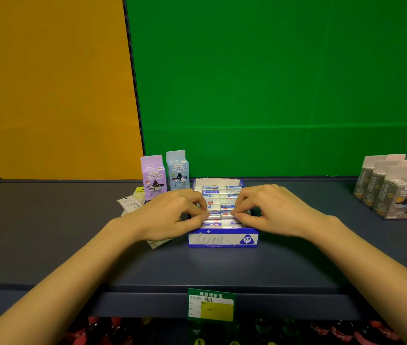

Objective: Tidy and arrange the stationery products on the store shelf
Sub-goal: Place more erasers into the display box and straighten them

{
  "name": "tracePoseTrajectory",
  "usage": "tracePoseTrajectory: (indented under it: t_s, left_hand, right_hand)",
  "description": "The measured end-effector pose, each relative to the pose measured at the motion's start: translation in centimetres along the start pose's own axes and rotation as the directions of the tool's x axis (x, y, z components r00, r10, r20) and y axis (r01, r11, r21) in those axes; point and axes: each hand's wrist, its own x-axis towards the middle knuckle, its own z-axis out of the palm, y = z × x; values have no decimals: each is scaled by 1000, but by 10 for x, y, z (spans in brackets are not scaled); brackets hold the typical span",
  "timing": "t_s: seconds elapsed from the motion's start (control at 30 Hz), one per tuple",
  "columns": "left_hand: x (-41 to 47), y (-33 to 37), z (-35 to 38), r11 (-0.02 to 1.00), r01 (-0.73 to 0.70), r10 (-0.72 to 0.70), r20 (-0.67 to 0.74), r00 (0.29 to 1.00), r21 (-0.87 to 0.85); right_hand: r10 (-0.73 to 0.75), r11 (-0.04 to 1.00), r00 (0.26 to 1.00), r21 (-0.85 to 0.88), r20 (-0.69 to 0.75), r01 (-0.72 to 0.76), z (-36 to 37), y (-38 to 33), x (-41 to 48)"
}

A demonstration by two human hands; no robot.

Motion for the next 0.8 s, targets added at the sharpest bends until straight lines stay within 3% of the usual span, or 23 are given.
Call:
tracePoseTrajectory:
  t_s: [0.33,0.47,0.57,0.63,0.7,0.8]
  left_hand:
    - [-12,0,7,998,-35,38,-50,998,61]
    - [-17,-11,9,998,-20,32,-238,971,53]
    - [-21,-30,5,993,117,-106,-493,864,-8]
    - [-21,-46,0,968,232,-244,-545,802,-92]
    - [-16,-62,-4,905,346,-425,-492,759,-248]
    - [-5,-79,-9,705,420,-655,-298,694,-571]
  right_hand:
    - [-13,999,1000,-34,9,13,0,-1,0]
    - [10,997,999,79,-31,-7,-8,-1,14]
    - [69,962,992,271,-102,-38,-10,-1,42]
    - [112,933,989,353,-94,-73,-7,-1,67]
    - [167,886,985,447,-50,-128,-3,-2,93]
    - [242,788,968,570,61,-232,6,-7,126]
